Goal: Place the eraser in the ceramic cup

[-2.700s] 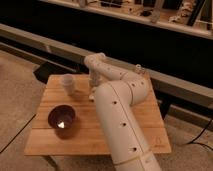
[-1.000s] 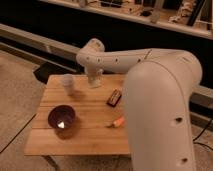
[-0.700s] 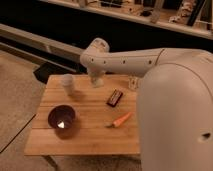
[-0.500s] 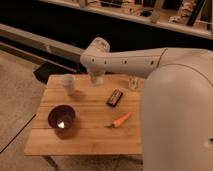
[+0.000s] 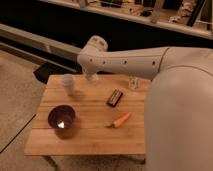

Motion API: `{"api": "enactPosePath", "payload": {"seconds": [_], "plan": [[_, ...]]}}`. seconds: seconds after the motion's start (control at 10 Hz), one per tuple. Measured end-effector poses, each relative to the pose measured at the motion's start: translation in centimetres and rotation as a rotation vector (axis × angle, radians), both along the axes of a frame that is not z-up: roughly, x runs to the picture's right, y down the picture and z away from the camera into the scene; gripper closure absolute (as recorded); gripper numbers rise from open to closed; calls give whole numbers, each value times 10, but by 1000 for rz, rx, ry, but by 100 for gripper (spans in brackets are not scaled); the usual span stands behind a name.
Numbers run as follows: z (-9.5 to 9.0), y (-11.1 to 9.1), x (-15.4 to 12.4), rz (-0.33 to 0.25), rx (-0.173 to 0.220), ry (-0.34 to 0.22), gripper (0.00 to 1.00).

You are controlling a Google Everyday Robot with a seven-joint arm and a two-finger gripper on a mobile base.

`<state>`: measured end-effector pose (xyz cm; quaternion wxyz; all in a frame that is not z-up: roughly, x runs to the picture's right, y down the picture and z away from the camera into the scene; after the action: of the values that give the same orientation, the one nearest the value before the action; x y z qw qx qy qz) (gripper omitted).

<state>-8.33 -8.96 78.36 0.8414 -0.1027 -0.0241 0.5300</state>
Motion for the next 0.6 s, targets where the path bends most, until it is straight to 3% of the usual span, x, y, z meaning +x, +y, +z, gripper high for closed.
{"api": "enactPosePath", "payload": {"seconds": [0.2,0.6], "plan": [[-1,-5,-13,-1,25,-38,100],[25,-8,-42,-22,64,-103,100]]}}
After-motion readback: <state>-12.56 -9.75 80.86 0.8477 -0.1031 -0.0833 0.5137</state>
